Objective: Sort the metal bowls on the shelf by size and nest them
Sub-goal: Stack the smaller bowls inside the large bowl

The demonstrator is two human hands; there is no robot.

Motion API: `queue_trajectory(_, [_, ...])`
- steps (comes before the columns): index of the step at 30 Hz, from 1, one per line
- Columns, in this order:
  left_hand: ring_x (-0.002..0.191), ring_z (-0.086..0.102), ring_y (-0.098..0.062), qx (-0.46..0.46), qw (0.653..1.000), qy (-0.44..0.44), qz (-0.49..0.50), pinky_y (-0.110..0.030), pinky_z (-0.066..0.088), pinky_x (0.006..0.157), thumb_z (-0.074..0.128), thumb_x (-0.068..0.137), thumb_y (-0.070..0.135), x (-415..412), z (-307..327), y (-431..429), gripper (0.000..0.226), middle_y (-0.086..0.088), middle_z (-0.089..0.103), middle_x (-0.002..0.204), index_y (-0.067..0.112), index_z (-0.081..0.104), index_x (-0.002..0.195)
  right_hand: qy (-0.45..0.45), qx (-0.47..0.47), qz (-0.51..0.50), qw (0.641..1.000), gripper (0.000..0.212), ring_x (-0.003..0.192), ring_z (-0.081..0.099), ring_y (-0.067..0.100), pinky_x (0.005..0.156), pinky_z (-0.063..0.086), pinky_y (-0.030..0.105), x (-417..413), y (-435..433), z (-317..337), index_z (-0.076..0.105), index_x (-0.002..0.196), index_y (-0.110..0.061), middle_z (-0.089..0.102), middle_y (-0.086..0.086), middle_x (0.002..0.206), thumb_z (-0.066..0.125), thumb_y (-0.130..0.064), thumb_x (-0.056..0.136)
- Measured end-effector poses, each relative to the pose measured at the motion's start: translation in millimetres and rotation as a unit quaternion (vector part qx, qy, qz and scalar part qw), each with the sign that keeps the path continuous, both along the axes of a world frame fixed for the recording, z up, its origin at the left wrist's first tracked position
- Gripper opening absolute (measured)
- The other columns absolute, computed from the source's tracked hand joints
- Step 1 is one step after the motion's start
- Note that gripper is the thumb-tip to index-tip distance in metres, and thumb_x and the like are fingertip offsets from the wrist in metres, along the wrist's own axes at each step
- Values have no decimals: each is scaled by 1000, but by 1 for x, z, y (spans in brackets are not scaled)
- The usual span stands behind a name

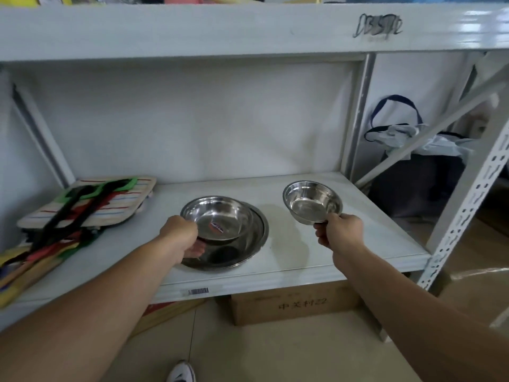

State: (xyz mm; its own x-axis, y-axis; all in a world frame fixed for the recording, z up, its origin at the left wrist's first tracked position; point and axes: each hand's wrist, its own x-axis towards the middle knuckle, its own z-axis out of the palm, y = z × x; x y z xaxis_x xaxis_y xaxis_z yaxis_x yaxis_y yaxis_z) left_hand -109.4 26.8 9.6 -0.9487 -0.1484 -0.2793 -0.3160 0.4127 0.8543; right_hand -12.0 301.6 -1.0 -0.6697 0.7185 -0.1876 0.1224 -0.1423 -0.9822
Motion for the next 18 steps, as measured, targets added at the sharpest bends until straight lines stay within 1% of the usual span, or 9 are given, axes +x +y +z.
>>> queue_trajectory(1, [76,75,-39,-7,1000,-13,-6,-44,64,69,45,102,6,-3,-4,-2,33,-29,74,87,-6,52,132,4,1,8,1000,24,58,58,21,58,53,35,-4,-7,1,67,87,-2,69,14,73,45,-1,96])
queue_trajectory(3, [64,70,-34,-19,999,-40,-26,-42,64,64,46,101,5,-11,-14,-4,33,-31,73,87,-8,54,130,12,1,22,1000,24,57,57,21,60,53,35,-10,-18,3,67,87,-2,68,14,72,45,-1,95])
queue_trajectory(6, [53,66,-29,-40,995,-68,-58,-32,60,43,48,100,3,-22,-23,-4,34,-28,71,83,-8,53,131,15,14,40,999,24,57,58,21,61,54,35,-17,-27,6,67,84,-6,69,14,73,46,-1,95])
queue_trajectory(8, [47,65,-25,-67,993,-70,-73,-26,54,35,55,97,3,-26,-23,-3,29,-25,73,90,-6,58,125,17,30,53,998,24,56,58,21,58,54,34,-21,-32,8,68,86,-5,69,14,73,45,-1,95])
queue_trajectory(10, [45,63,-22,-107,988,-67,-86,-24,51,35,65,93,7,-28,-21,-4,25,-24,74,95,-5,63,115,17,41,68,997,23,54,57,21,55,52,33,-26,-37,10,69,89,-1,69,14,71,47,-1,94])
queue_trajectory(13, [38,60,-21,-160,979,-65,-103,-21,45,35,65,92,14,-29,-15,-8,23,-23,75,81,-4,65,108,1,59,106,993,20,51,57,19,50,51,30,-39,-48,14,71,89,1,70,14,68,51,0,92])
queue_trajectory(15, [48,66,-21,-231,967,-21,-104,-23,48,44,61,92,20,-27,-8,-14,20,-15,75,74,2,67,99,-28,73,147,986,18,45,57,18,45,48,26,-53,-59,15,71,87,4,69,16,67,53,2,89])
queue_trajectory(17, [69,68,-24,-324,939,49,-103,-26,47,56,60,90,25,-27,-4,-20,19,-8,72,81,7,67,95,-70,83,184,977,15,43,57,19,44,46,25,-67,-75,12,70,82,4,69,16,61,57,3,89])
queue_trajectory(18, [75,66,-26,-347,930,70,-98,-28,46,60,61,88,25,-28,-2,-23,18,-6,69,85,9,65,96,-92,91,203,971,14,43,56,20,44,44,26,-74,-84,9,69,81,4,68,15,56,58,3,89])
